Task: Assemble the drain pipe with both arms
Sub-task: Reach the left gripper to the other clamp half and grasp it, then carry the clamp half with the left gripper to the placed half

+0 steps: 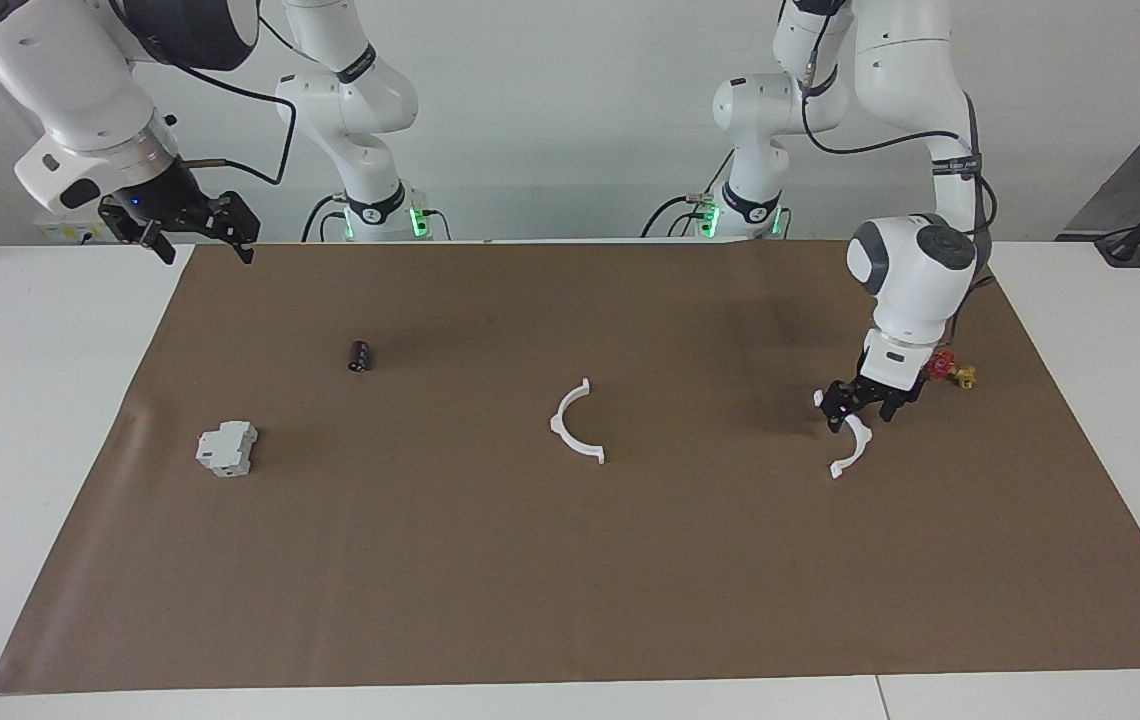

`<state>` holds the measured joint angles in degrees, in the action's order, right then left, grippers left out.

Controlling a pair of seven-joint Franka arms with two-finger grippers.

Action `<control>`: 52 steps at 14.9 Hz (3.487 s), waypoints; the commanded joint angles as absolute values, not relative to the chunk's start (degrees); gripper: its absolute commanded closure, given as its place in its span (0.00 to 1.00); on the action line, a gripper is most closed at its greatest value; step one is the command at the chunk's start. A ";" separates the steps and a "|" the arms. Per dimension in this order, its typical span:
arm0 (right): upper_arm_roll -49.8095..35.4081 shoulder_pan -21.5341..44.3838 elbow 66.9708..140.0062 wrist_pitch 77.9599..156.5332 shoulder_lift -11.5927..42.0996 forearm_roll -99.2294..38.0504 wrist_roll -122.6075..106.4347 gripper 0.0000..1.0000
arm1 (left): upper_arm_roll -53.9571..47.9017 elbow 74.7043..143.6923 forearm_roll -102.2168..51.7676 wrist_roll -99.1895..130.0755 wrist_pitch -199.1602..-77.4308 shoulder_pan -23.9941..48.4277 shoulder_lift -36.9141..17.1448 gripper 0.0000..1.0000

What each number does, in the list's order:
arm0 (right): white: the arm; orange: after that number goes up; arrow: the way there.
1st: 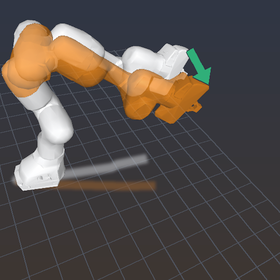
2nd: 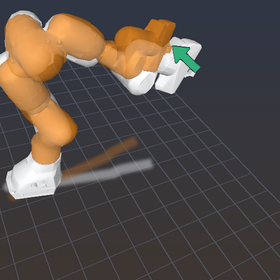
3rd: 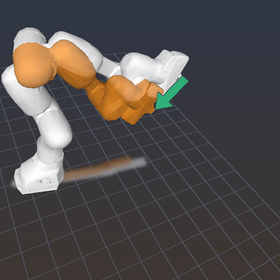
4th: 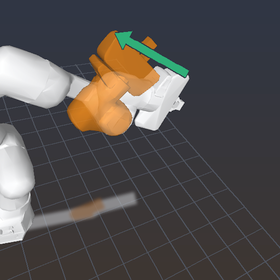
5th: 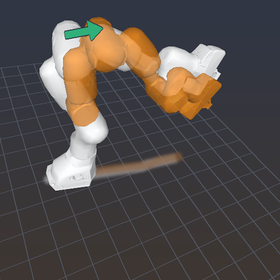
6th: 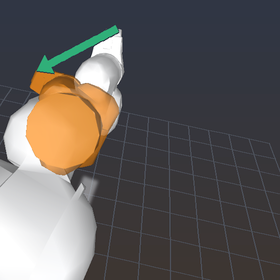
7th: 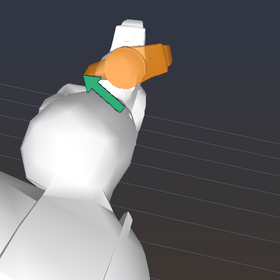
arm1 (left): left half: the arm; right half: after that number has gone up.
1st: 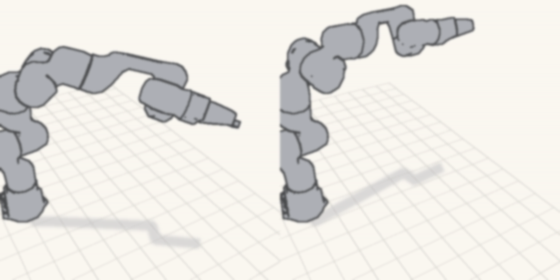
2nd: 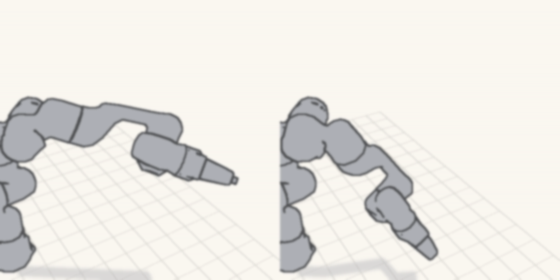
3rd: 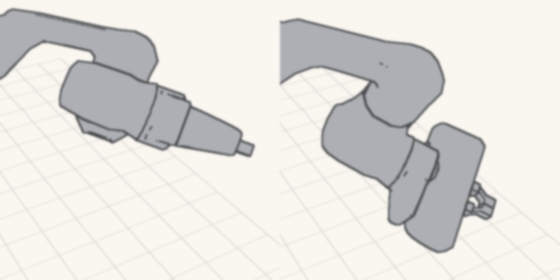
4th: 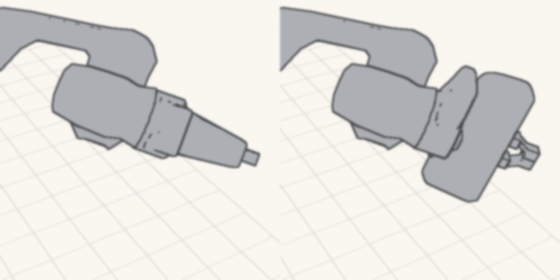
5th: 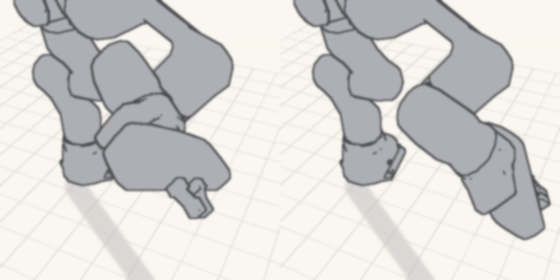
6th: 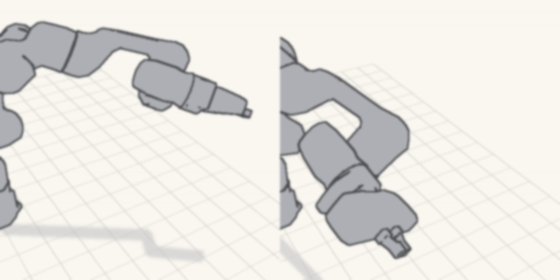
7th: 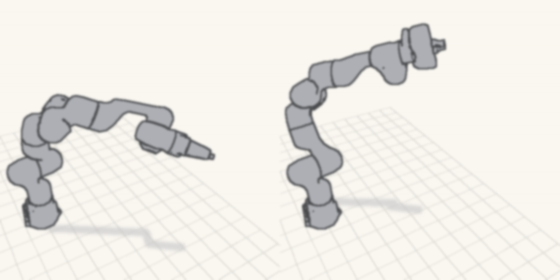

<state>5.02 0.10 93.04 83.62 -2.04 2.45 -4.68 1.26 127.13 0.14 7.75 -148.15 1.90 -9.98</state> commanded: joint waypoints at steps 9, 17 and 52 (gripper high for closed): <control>5.36 -0.70 93.87 84.55 -3.08 1.76 -3.52 0.00 | 1.32 127.79 -0.09 4.57 -149.06 1.67 -10.72 0.00; 5.27 -0.26 92.99 83.23 -2.81 1.58 -2.90 0.00 | 1.32 127.71 -0.09 4.66 -149.06 1.76 -10.72 1.00; 5.19 -0.09 92.90 84.64 -2.81 1.32 -3.25 0.00 | 1.23 119.09 6.06 65.30 -139.04 37.53 -14.94 1.00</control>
